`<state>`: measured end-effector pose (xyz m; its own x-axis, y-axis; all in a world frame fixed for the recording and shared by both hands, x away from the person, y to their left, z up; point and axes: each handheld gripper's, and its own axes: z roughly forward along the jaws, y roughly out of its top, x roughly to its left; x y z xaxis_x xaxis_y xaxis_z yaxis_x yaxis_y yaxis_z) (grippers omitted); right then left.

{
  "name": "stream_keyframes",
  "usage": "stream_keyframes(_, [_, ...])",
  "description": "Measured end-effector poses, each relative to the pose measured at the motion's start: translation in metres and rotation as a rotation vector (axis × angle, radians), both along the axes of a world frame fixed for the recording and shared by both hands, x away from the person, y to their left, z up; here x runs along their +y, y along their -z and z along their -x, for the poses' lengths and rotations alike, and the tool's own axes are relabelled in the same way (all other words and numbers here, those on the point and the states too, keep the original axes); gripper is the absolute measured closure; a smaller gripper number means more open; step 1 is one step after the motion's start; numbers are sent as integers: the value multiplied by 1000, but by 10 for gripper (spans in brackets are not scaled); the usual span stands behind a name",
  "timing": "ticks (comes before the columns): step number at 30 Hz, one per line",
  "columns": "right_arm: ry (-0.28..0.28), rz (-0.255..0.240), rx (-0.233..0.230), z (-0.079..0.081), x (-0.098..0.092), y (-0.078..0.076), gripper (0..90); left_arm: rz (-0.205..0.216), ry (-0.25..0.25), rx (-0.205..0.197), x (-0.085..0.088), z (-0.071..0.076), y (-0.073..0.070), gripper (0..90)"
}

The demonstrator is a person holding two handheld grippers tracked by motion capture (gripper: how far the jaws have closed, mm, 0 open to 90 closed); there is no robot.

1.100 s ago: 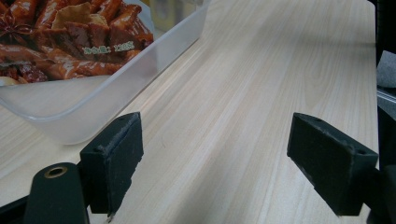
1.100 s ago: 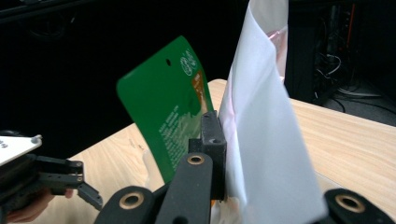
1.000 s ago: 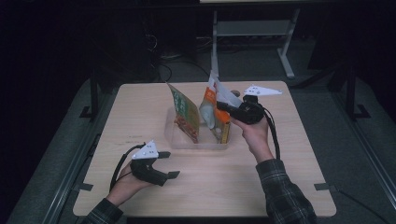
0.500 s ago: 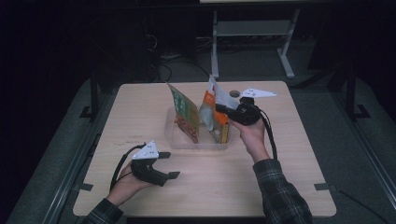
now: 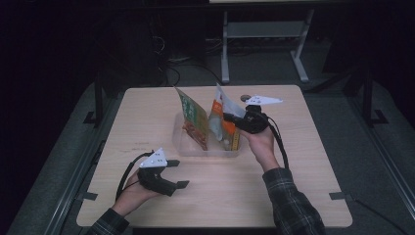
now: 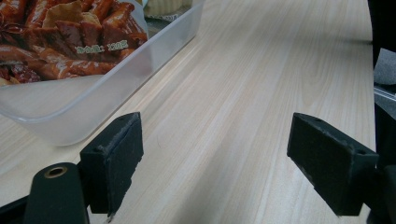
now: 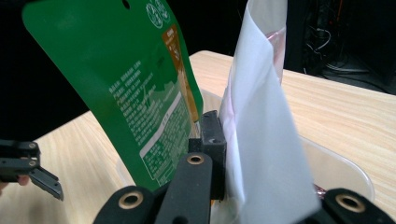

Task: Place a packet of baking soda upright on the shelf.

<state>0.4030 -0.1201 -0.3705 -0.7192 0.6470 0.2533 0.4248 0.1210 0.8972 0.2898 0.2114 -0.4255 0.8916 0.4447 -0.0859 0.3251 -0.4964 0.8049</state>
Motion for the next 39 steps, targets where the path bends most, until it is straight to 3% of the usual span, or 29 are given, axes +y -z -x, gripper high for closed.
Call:
stream_keyframes(17, [0, 58, 0, 1, 6, 2, 887, -6, 5, 5, -2, 0, 1, 179])
stream_keyframes(20, [-4, 47, 3, 2, 5, 0, 824, -7, 5, 6, -2, 1, 2, 179])
stream_keyframes(25, [-13, 20, -16, 6, 1, -6, 594, -2, 4, 12, -3, 1, 2, 180])
stream_keyframes(28, [2, 48, -21, 10, -1, -10, 436, -8, 4, 14, -3, 1, 3, 179])
stream_keyframes(31, [6, 92, -21, 15, -2, -12, 341, -10, 5, 13, -4, 1, 3, 179])
stream_keyframes(35, [-6, 147, -33, 24, -2, -15, 282, -6, 1, 23, -4, 1, 4, 179])
stream_keyframes(39, [-17, 152, -38, 33, -6, -17, 271, -11, 5, 19, -4, 0, 5, 179])
